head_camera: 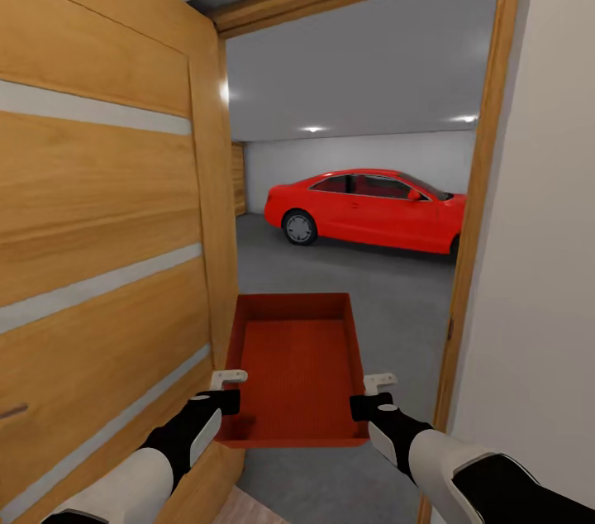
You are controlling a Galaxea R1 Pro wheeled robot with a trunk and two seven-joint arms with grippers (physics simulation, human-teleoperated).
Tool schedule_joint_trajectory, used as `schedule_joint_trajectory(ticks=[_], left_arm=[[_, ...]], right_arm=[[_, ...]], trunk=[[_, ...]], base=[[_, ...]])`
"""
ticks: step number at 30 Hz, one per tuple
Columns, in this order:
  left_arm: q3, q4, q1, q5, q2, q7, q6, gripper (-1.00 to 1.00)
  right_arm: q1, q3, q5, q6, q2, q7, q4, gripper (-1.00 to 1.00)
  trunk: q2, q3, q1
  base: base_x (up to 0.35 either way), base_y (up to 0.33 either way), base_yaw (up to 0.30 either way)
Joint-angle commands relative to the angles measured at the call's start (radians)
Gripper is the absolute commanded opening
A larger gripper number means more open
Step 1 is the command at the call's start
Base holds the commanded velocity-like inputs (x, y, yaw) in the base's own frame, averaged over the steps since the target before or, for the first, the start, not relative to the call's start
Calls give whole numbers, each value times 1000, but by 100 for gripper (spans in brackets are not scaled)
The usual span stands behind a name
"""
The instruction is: Move the two storage containers from the living room to the garage. In the garage, place one container on the floor and stack the other container on top of it (either order is fine).
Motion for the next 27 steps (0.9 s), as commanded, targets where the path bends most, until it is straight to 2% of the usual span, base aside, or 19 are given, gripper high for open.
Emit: schedule_joint_trajectory(ticks=[1,27], left_arm=[[41,-6,-1,24,0,27,0,-100],[41,-6,-1,24,1,27,0,-100]], right_arm=[[0,-16,-8,-2,2,26,3,-100],[0,-16,-8,-2,2,26,3,-100]], trunk=[[-1,-2,1],[-1,-2,1]], base=[[249,236,-285],[249,236,-284]])
